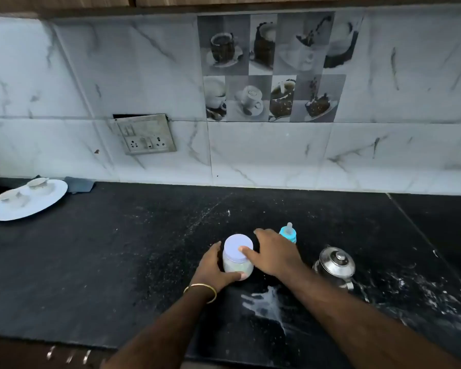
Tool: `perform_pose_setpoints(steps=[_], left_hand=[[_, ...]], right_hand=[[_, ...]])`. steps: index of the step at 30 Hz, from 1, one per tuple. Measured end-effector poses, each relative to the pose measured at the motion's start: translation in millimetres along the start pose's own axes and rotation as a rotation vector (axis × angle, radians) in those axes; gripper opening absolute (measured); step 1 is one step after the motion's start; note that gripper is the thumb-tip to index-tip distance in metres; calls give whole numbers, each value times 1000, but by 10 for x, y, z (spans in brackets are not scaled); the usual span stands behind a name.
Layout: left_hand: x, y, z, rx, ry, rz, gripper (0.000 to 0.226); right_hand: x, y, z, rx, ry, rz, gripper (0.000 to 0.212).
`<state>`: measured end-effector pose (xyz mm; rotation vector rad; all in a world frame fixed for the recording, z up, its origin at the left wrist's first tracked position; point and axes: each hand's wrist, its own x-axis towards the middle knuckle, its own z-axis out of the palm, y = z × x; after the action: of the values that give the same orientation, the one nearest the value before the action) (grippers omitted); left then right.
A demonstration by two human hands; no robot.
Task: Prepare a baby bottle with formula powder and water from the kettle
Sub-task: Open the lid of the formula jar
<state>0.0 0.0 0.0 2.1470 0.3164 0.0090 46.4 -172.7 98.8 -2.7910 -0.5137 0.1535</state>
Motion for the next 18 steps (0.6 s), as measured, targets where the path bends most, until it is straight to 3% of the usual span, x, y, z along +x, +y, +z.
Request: perform_pose_setpoints(steps=[4, 8, 12, 18], left_hand=[[-31, 56, 138, -187, 109, -68, 115], [-94, 176, 268, -300, 194, -76, 87], [-84, 231, 363, -396, 252, -71, 89], [57, 130, 233, -374, 179, 3, 79]], right_hand=[[232, -132, -41, -69, -136, -68, 78], [397, -230, 29, -136, -192, -124, 80], [465, -278, 123, -182, -232, -132, 77], [558, -367, 136, -189, -245, -119, 71]])
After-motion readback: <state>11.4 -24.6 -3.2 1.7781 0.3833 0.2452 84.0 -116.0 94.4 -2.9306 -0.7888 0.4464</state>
